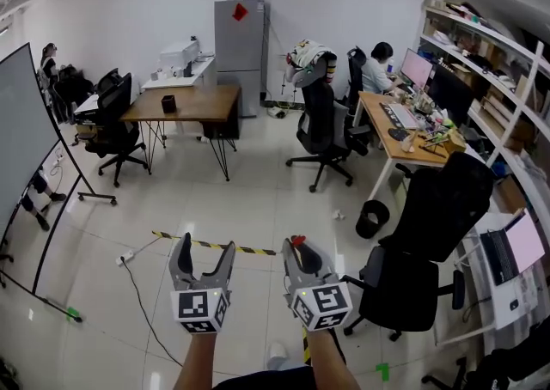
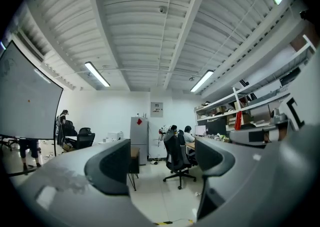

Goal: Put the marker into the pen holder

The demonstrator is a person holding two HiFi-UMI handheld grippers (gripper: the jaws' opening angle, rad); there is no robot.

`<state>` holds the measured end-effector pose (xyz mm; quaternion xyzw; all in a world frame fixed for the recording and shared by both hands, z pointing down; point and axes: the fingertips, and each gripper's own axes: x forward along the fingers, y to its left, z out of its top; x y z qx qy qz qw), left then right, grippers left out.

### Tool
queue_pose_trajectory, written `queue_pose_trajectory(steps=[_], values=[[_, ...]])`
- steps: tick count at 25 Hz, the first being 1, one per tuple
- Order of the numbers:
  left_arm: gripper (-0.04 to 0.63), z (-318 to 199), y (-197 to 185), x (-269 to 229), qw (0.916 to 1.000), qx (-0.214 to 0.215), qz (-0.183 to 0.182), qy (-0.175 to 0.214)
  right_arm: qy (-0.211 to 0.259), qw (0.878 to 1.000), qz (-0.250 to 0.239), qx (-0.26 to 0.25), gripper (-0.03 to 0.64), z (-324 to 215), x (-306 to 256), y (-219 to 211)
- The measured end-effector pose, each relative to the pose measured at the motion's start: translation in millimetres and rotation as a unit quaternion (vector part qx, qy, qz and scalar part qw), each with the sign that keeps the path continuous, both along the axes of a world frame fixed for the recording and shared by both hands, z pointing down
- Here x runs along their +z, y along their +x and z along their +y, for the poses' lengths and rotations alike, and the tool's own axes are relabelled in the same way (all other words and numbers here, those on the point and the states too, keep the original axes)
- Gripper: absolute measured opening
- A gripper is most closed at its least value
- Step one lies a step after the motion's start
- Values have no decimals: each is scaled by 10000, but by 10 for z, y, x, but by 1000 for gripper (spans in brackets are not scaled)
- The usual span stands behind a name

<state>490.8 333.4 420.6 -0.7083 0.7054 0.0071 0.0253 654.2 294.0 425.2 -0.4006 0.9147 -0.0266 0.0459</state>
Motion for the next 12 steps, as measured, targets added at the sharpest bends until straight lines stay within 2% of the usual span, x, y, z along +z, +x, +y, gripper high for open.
queue_pose_trajectory(steps=[4, 12], values=[[405, -392, 9, 7, 9998, -184, -19, -48, 33, 9998, -43, -214, 51, -412, -40, -15], [405, -889, -36, 153, 9987, -398, -17, -317, -276, 9982, -36, -522, 51, -977, 144, -145]])
